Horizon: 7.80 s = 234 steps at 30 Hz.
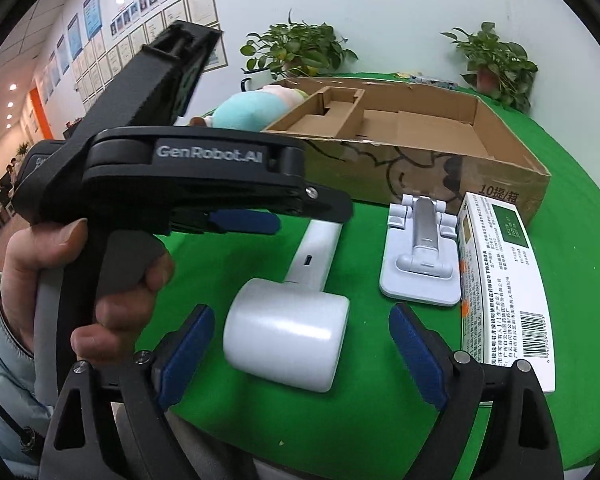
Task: Organize objects
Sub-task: 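Move the right gripper toward the white hair dryer on the table, then close the right gripper on the hair dryer head and lift it, then carry the hair dryer with the right gripper and lower it into the box, then open the right gripper to release the hair dryer and withdraw, then move the left gripper toward the white phone stand on the table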
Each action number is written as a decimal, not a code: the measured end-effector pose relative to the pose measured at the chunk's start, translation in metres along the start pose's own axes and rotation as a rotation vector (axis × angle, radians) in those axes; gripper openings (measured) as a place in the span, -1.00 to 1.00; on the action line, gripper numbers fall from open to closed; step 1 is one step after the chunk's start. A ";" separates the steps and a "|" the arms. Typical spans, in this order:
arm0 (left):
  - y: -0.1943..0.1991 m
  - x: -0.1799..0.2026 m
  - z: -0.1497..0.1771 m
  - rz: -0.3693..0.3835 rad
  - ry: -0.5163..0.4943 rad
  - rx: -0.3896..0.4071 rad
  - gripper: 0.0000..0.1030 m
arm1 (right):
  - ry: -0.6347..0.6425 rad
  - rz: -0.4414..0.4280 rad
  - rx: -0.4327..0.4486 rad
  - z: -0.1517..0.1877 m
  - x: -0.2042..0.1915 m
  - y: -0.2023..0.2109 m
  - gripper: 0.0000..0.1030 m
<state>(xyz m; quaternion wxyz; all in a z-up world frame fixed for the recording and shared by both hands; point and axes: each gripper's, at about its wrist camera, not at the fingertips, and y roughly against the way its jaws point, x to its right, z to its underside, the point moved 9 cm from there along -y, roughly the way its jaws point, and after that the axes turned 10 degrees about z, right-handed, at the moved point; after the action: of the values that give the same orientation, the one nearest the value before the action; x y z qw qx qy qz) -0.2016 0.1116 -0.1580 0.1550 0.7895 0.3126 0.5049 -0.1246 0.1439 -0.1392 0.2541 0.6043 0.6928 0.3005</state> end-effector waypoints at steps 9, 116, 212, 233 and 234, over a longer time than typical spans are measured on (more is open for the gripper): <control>-0.017 -0.005 0.005 0.042 0.056 -0.050 0.02 | 0.012 0.007 -0.003 0.000 -0.005 -0.007 0.67; -0.012 0.073 -0.204 -0.204 -0.271 0.025 -0.42 | -0.209 -0.002 -0.079 -0.198 0.079 -0.076 0.01; 0.098 0.044 -0.049 -0.538 -0.418 0.442 0.56 | -0.074 0.250 0.092 -0.105 0.094 -0.008 0.92; 0.069 0.014 -0.022 -0.462 -0.304 0.343 0.56 | 0.016 -0.072 0.081 -0.050 0.029 -0.012 0.93; 0.066 0.012 -0.022 -0.451 -0.296 0.327 0.56 | 0.006 -0.106 0.062 -0.045 0.024 -0.016 0.93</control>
<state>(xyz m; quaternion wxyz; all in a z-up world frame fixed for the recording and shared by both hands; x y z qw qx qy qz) -0.1953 0.0681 -0.1035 0.1778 0.7798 0.5309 0.2803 -0.1713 0.1616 -0.1189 0.2488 0.5734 0.7337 0.2665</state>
